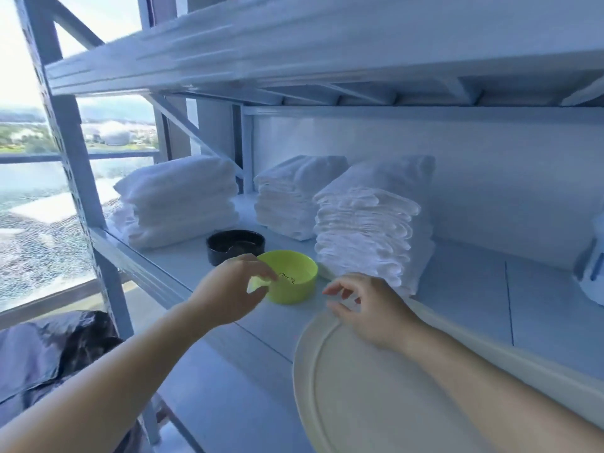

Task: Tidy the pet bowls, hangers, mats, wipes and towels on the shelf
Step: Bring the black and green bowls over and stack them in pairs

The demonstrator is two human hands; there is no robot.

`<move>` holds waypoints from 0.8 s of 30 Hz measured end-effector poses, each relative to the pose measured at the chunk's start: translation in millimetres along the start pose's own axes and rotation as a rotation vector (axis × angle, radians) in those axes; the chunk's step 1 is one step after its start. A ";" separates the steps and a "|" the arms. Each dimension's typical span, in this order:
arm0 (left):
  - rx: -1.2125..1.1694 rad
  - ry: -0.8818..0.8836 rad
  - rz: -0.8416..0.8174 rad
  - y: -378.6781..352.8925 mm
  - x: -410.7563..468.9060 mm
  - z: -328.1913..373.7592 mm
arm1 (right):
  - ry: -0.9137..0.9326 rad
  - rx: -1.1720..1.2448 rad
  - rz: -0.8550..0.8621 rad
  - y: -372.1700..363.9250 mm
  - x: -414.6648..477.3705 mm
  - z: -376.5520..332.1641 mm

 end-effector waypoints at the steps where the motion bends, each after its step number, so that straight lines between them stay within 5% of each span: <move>1: -0.005 0.001 -0.002 5.7 1.3 -8.8 | 0.019 0.016 0.008 -4.8 12.4 -7.9; 24: 0.240 0.177 -0.092 6.4 66.1 -109.8 | -0.009 -0.100 0.049 -42.4 86.6 -18.7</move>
Point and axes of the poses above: each hand's wrist, its own x-axis towards the middle knuckle, its own y-axis out of the back of the hand, z = x × y, the point moved 2 cm from there along x, towards the middle knuckle, and after that the axes turned 11 degrees about -z, right-handed, at the moved point
